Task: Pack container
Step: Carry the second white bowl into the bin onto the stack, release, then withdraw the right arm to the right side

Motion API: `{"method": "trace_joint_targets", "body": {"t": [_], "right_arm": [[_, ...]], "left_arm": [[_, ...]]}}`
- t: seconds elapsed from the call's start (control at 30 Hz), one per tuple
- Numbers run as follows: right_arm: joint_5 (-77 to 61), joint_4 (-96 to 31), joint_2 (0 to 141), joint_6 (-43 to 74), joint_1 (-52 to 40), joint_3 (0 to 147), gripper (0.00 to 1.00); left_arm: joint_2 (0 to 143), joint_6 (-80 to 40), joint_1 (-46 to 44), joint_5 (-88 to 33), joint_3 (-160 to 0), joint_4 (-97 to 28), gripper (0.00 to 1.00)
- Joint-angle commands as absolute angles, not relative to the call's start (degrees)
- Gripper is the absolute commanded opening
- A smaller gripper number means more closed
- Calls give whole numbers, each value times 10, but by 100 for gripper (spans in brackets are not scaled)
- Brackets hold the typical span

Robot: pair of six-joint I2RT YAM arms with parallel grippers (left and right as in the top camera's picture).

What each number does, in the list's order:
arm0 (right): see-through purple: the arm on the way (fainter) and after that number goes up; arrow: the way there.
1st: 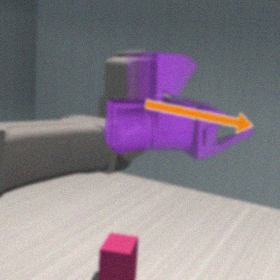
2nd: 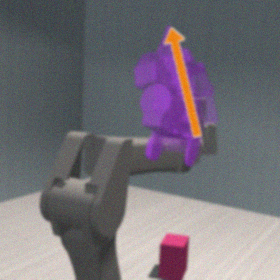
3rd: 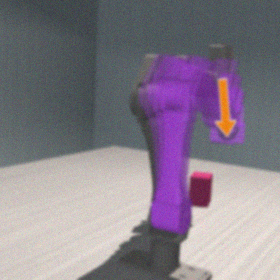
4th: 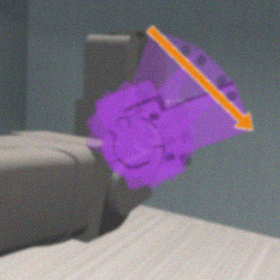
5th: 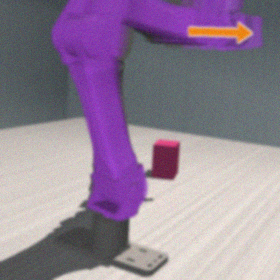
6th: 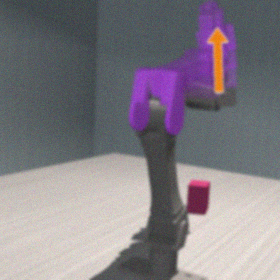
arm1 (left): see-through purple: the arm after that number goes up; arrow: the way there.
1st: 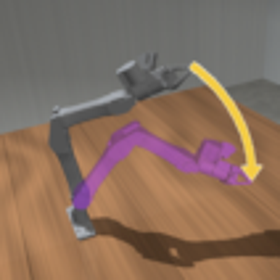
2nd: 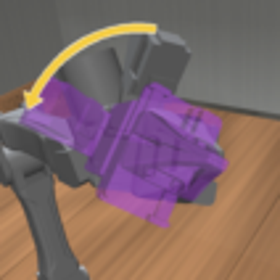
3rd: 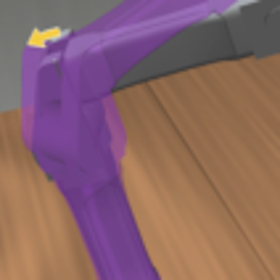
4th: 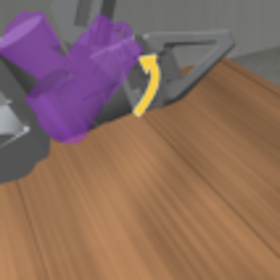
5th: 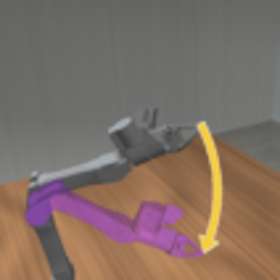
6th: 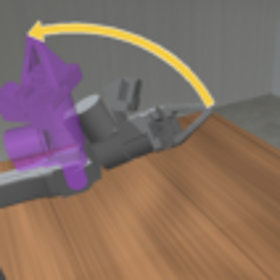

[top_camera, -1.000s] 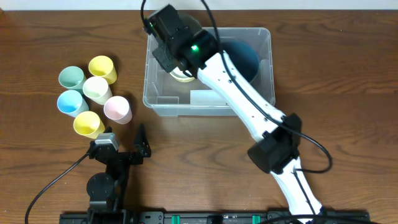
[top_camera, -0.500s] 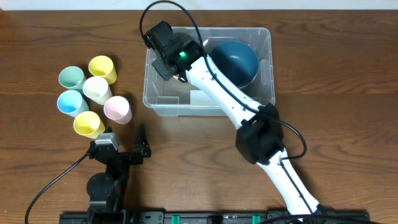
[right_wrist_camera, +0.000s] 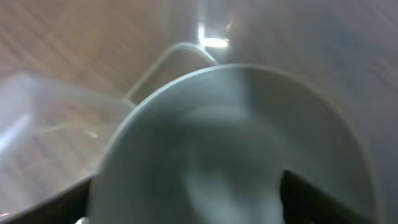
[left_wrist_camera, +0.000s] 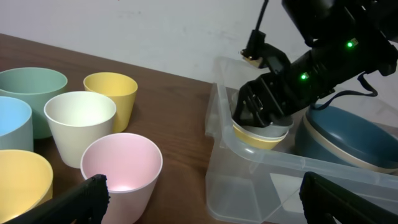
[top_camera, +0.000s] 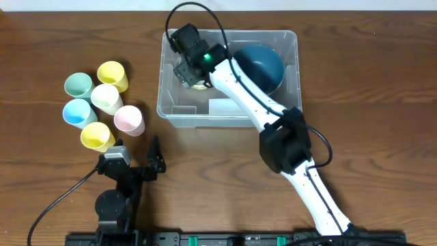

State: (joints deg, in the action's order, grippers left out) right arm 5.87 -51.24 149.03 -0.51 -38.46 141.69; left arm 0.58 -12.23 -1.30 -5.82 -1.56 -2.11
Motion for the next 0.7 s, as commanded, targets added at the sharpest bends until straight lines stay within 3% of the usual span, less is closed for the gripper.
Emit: {"method": "trace_joint_targets", "body": {"t": [0.0, 0.3, 0.6, 0.67], "right_arm": [[55, -521, 1479, -5, -385, 1450, 89], [53, -551, 1344, -11, -387, 1538, 91], [53, -623, 1316, -4, -380, 1536, 79], [95, -637, 1315, 29, -373, 1536, 80]], "left_arm": [[3, -122, -14, -65, -3, -35, 98], [3, -122, -14, -65, -3, -35, 98], [3, -121, -14, -65, -3, -35, 98], [3, -122, -14, -65, -3, -35, 98]]}}
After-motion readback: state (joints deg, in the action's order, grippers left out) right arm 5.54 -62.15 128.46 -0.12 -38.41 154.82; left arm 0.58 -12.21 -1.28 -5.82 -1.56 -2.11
